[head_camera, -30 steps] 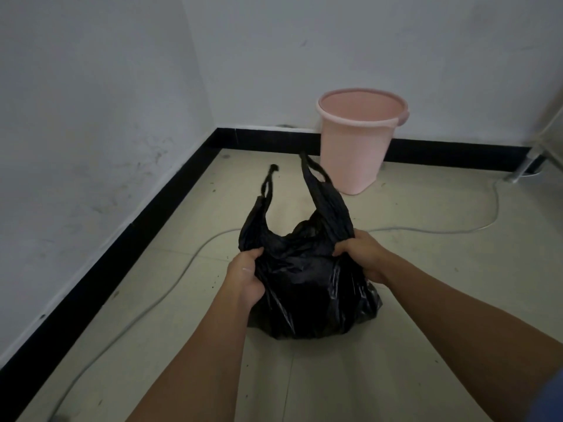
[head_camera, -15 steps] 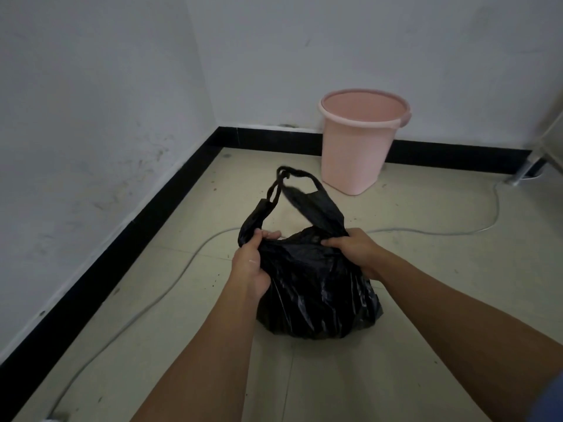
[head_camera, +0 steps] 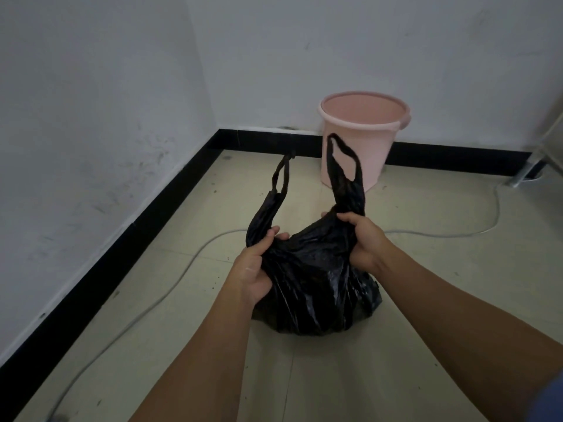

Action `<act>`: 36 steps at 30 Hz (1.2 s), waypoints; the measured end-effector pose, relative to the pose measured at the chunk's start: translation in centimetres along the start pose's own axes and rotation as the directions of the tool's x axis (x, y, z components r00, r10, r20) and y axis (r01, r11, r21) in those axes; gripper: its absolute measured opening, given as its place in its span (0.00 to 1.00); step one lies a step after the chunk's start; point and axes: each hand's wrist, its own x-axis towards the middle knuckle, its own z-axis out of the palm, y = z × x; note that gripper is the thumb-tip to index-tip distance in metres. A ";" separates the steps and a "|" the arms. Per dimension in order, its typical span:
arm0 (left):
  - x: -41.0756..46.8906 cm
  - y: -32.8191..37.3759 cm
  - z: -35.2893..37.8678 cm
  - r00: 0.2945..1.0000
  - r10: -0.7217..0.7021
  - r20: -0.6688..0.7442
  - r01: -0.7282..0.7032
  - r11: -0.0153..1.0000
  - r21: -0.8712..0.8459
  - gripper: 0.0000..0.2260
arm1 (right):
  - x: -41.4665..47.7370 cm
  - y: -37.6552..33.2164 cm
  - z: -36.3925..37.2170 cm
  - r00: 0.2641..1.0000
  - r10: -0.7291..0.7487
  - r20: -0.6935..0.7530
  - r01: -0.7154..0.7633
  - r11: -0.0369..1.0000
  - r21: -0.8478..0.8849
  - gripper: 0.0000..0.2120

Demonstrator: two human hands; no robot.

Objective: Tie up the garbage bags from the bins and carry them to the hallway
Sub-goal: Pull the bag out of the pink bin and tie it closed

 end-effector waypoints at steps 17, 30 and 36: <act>1.5 -1.8 0.9 0.984 0.150 0.093 -0.131 0.266 0.955 0.07 | -0.6 -0.4 -0.8 0.945 0.237 0.227 -0.002 0.696 -0.718 0.17; 0.7 -0.5 -0.8 0.937 -0.247 -0.247 0.347 0.739 0.578 0.06 | -0.4 0.2 -0.1 0.962 0.232 0.145 -0.103 0.797 -0.595 0.29; 0.3 -0.1 -1.4 0.916 -0.322 -0.238 0.398 0.805 0.440 0.14 | -0.9 0.0 0.6 0.979 0.141 0.149 -0.006 0.748 -0.663 0.27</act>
